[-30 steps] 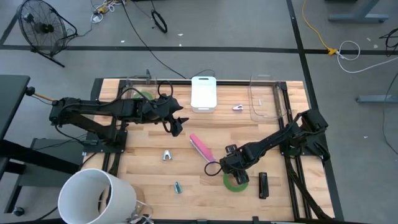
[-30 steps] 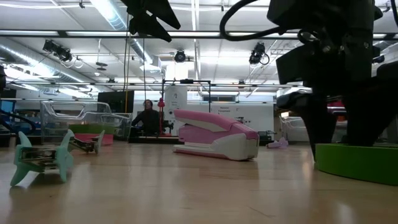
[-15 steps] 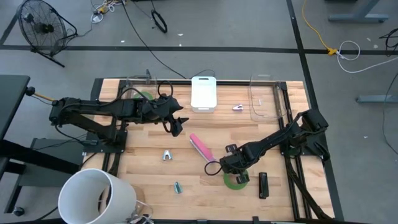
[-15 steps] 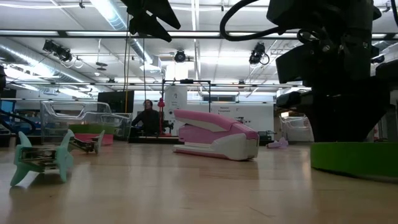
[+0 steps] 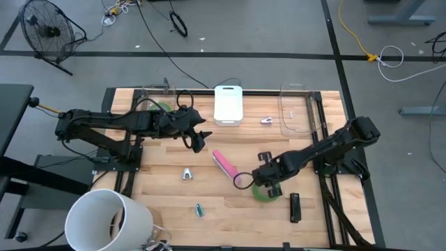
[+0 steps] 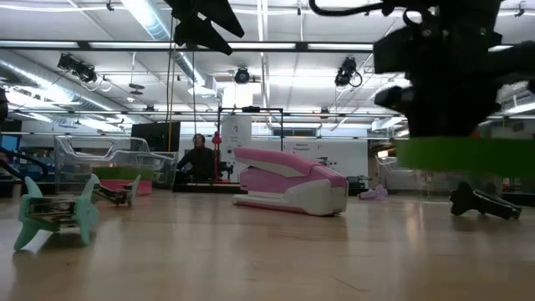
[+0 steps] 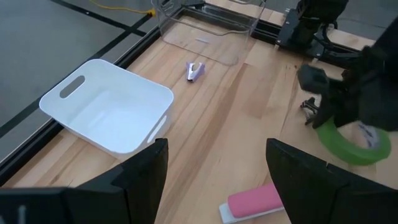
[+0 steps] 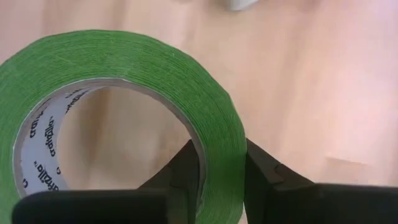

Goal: Pick and place Stapler, Stapler remover, tape
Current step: Put the green tape into the left transparent bin

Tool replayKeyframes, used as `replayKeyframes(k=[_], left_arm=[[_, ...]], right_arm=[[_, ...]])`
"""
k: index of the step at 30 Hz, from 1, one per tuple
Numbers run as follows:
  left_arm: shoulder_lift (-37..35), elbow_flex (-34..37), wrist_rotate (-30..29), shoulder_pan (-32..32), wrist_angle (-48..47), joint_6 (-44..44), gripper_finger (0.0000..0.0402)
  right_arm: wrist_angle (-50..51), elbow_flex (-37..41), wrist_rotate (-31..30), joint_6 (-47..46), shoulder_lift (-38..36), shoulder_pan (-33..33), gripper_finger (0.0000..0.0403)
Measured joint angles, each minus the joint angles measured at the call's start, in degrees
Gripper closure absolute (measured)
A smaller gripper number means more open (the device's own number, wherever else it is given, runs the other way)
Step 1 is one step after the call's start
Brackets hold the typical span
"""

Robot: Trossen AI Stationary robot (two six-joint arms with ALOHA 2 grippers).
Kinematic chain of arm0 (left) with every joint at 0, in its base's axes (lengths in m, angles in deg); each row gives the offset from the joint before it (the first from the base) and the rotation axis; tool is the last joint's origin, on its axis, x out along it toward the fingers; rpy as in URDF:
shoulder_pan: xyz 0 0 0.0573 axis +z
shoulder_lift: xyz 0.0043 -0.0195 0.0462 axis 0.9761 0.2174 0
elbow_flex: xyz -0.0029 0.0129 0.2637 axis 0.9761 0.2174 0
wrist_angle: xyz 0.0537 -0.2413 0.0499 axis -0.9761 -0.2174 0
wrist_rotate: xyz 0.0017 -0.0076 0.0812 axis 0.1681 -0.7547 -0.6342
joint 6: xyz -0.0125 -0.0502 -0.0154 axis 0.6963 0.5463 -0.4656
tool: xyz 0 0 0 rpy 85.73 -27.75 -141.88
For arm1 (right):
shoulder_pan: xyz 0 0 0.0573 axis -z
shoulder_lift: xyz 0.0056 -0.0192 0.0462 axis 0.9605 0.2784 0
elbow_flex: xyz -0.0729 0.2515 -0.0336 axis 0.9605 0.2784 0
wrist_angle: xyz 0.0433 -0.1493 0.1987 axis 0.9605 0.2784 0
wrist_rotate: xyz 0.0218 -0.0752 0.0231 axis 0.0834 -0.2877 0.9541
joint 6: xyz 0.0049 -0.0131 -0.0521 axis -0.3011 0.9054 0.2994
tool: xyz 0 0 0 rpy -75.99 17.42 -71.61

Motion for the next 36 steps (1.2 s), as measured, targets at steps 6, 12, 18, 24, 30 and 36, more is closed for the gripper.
replayKeyframes(k=[6,12,18,24,30,36], left_arm=[[0.0,0.0,0.0,0.0,0.3,0.1,0.0132],[0.0,0.0,0.0,0.0,3.9,0.0,0.0132],[0.0,0.0,0.4,0.0,9.2,-0.1,0.0132],[0.0,0.0,8.7,0.1,16.2,-3.0,0.0132],[0.0,0.0,14.9,0.1,23.7,-4.4,0.0132],[0.0,0.0,17.4,0.1,29.8,-4.1,0.0132]], right_arm=[[-0.1,0.0,-9.4,0.0,-6.3,3.4,0.0325],[-2.9,0.0,-16.2,0.8,-12.9,7.7,0.0325],[-11.9,0.0,-16.8,2.7,-19.0,12.2,0.0325],[-22.5,-0.1,-14.4,2.6,-23.7,16.2,0.0325],[-35.0,-0.1,-10.5,2.6,-26.4,19.1,0.0325],[-46.1,-0.1,-5.9,0.3,-26.9,20.9,0.0325]])
